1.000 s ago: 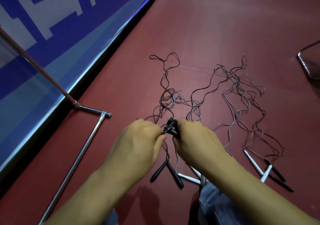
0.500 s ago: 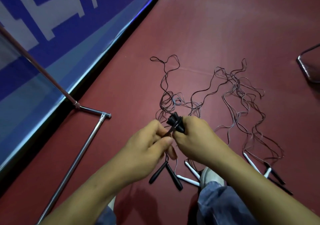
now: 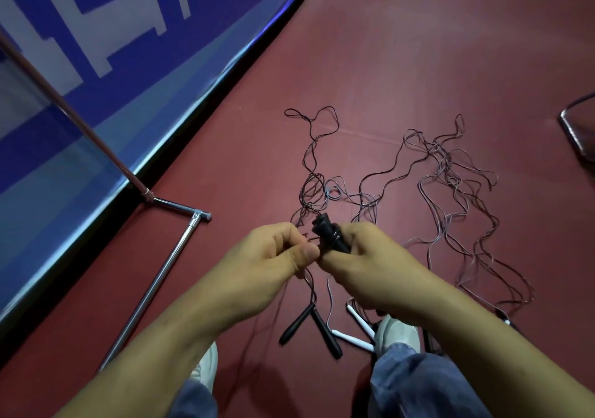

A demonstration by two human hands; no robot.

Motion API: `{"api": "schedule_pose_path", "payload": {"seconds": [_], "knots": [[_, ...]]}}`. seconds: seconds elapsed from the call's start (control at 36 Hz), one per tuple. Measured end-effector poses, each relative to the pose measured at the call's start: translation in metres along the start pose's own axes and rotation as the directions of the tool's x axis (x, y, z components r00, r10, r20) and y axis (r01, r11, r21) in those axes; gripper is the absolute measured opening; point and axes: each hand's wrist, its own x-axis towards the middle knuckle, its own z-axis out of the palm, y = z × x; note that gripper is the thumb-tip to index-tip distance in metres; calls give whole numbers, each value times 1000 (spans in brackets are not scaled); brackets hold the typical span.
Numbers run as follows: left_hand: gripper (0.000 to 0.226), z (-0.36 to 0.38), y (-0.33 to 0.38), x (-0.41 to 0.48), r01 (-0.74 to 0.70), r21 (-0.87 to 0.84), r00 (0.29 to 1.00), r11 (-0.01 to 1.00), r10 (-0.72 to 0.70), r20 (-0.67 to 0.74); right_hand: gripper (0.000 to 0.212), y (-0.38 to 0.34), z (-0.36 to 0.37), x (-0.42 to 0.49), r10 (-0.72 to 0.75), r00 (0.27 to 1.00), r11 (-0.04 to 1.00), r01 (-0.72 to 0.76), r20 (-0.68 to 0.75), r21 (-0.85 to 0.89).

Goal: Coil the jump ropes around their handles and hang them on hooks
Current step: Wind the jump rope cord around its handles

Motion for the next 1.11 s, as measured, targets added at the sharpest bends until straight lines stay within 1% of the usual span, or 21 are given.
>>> {"api": "schedule_pose_path", "payload": {"seconds": [0.03,0.08,0.14,0.17,0.22,0.28,0.36,0.42,0.47,0.53,0.58,0.61,0.69,0.78,0.86,0.92,0.97,1.08,1.11], "knots": [[25,-1,0,0,-5,15,1000,1000,5,2,31,-1,0,-2,25,999,996,-28,36,84],[42,-3,-2,1,-27,-11,1000,1000,27,0,42,-4,1,-5,57,992,967,-84,115,242],[56,-3,-4,2,-41,-51,999,998,41,-4,50,-7,1,-7,60,981,928,-124,186,351],[58,-3,-4,2,-46,-78,999,996,47,1,52,-9,1,-8,54,975,914,-135,215,383],[55,-3,-2,2,-56,-165,998,985,61,25,52,-11,0,-9,28,964,892,-143,265,428],[54,-3,3,1,-47,-270,996,962,65,60,43,-14,-1,-11,5,953,873,-152,302,464],[57,-4,10,-2,-60,-306,990,950,96,103,30,-15,-2,-13,-7,944,832,-177,330,525],[52,-3,12,-5,-67,-350,983,934,121,136,25,-13,-3,-13,-14,939,803,-193,342,563],[48,-1,13,-7,-37,-419,979,907,117,168,26,-11,-3,-12,-31,935,777,-199,352,597],[53,2,12,-7,4,-474,979,881,93,181,27,-9,-4,-11,-52,934,767,-189,353,614],[60,5,11,-7,29,-523,984,852,66,163,29,-8,-5,-11,-69,934,774,-172,351,610],[61,6,10,-7,31,-539,986,842,64,156,26,-9,-6,-11,-73,934,778,-166,350,605],[52,7,10,-6,-4,-539,989,842,84,123,12,-9,-7,-12,-79,937,788,-149,339,597],[39,9,11,-6,-58,-513,995,857,93,42,8,-7,-7,-11,-57,942,787,-162,332,596],[30,12,13,-6,-94,-459,995,884,88,-35,16,-3,-9,-8,-33,933,776,-203,360,597],[22,13,13,-5,-105,-405,994,908,84,-70,19,0,-9,-7,-17,916,751,-253,401,610],[19,12,15,-6,-101,-372,993,923,72,-91,21,3,-10,-6,-13,898,725,-295,441,622],[8,9,17,-7,-101,-298,992,949,72,-108,20,5,-10,-5,-57,856,658,-355,514,664],[9,8,18,-7,-110,-273,990,956,80,-118,19,5,-10,-5,-76,844,638,-368,531,677]]}}
